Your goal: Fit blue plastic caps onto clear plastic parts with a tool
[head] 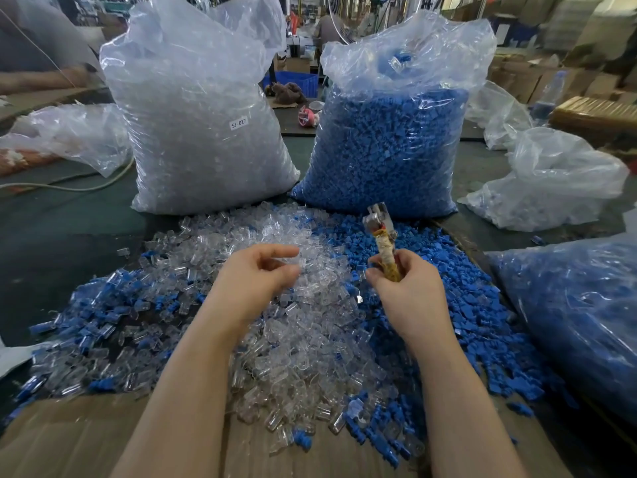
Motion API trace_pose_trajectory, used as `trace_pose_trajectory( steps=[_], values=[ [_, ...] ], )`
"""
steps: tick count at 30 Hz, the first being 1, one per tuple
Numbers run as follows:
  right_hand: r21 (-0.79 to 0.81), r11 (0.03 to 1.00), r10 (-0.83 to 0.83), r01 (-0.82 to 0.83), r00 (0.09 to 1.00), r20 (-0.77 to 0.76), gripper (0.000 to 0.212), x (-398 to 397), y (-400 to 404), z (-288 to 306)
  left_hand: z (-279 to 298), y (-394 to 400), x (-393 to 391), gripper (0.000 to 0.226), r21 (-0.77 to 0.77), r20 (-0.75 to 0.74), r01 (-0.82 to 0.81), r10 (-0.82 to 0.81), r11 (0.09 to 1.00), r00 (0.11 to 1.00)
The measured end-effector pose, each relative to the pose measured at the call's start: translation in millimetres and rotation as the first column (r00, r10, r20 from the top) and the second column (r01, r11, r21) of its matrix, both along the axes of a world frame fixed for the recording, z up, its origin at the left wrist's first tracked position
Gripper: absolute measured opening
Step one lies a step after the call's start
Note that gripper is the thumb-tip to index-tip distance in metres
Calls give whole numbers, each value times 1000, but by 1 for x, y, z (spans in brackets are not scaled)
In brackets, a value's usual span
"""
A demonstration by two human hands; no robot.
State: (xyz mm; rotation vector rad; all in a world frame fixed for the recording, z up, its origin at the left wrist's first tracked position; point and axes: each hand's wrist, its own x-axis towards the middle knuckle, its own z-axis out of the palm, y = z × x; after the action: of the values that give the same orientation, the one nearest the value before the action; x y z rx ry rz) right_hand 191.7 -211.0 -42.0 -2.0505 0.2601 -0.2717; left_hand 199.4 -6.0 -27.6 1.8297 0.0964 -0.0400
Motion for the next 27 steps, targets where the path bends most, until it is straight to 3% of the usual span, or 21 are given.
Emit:
trace_pose_trajectory(
  steps=[4, 9, 13, 18, 27],
  values=[
    [122, 993, -11, 2, 997, 77, 10, -2, 2, 3, 7, -8, -1, 15, -304, -69, 54, -78, 951, 995],
    [186, 983, -9, -15, 992, 128, 10, -3, 2, 5, 10, -20, -1, 15, -528, -90, 23, -83, 849, 993],
    [228, 970, 51, -87, 986, 158, 14, -6, 3, 9, 10, -26, -2, 33, -536, -74, -10, -35, 844, 997],
    [248, 952, 127, -178, 970, 209, 24, -10, 7, 14, 10, -31, -2, 7, -455, -38, -85, 76, 886, 996],
    [235, 951, 115, -203, 932, 342, 13, -13, 15, 17, 9, -45, -7, 7, -474, -7, -83, 90, 876, 996]
  ],
)
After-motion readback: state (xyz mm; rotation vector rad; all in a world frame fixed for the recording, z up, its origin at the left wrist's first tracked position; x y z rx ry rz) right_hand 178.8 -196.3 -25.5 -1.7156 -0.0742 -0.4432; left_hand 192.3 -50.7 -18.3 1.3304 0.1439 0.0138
